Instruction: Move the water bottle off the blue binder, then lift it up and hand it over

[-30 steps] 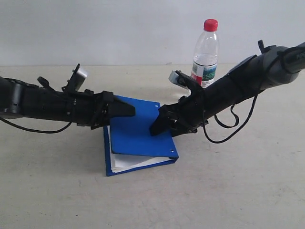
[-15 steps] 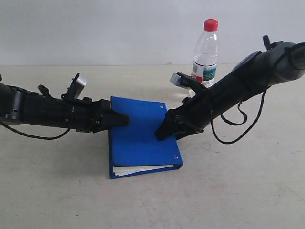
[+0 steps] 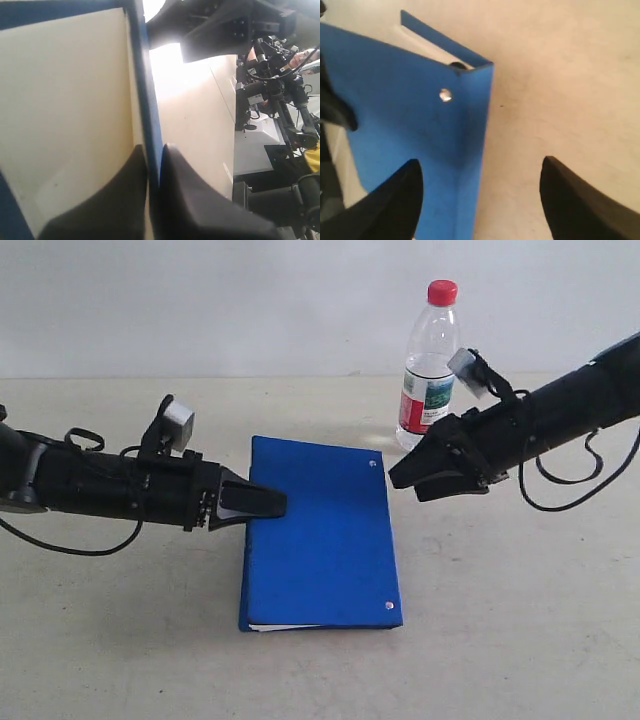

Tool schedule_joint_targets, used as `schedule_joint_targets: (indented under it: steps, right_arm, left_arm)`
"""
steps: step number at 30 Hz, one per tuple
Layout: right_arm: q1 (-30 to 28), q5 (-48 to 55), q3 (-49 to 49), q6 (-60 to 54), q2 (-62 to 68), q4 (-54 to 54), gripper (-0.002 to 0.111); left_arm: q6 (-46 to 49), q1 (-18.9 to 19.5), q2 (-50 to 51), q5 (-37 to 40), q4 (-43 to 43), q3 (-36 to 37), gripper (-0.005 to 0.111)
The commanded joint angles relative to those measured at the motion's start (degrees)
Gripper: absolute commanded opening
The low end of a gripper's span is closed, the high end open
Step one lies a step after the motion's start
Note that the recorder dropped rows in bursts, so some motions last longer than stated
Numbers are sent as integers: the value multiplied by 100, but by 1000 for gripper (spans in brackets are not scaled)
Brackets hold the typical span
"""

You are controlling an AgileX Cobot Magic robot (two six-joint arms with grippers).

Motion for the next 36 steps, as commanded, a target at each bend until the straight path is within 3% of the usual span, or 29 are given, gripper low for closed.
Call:
schedule_joint_targets:
  steps: [1, 10, 21, 24, 25, 26, 27, 28, 29, 30, 32, 33, 36]
  right_arm:
    - [95, 447, -16, -889, 279, 627, 61]
    - [189, 447, -16, -1549, 736, 1047, 61]
    - [744, 447, -16, -2271, 1131, 1289, 60]
    - [802, 447, -16, -2280, 1083, 1278, 52]
    - [814, 447, -16, -2229, 1073, 1266, 39]
    - [814, 447, -16, -2191, 1073, 1266, 33]
    - [804, 447, -16, -2190, 1050, 1216, 19]
    - [804, 447, -16, -2190, 1036, 1174, 12]
    - [804, 447, -16, -2190, 1036, 1088, -1]
    - [804, 447, -16, -2202, 1036, 1048, 0]
    - [804, 447, -16, -2211, 1036, 1002, 0]
    - [804, 447, -16, -2211, 1036, 1002, 0]
    - [804, 447, -16, -2211, 1036, 1002, 0]
  left_arm:
    - [118, -36, 4, 187, 96, 49, 4]
    - [220, -36, -63, 187, 256, 49, 4]
    - [225, -36, -63, 187, 221, 49, 4]
    - [225, -36, -63, 18, 242, 49, 4]
    - [225, -36, -63, -346, 284, 49, 4]
    - [225, -36, -63, -492, 297, 49, 5]
    - [225, -36, -63, -902, 321, 49, 11]
    - [225, -36, -63, -1088, 335, 49, 15]
    - [234, -36, -63, -1632, 329, 49, 30]
    - [234, -36, -63, -1884, 290, 49, 39]
    - [110, -36, -63, -2394, 99, 49, 70]
    - [110, -23, -63, -2465, -60, 49, 77]
    - [344, 173, -161, -2508, -456, -32, 74]
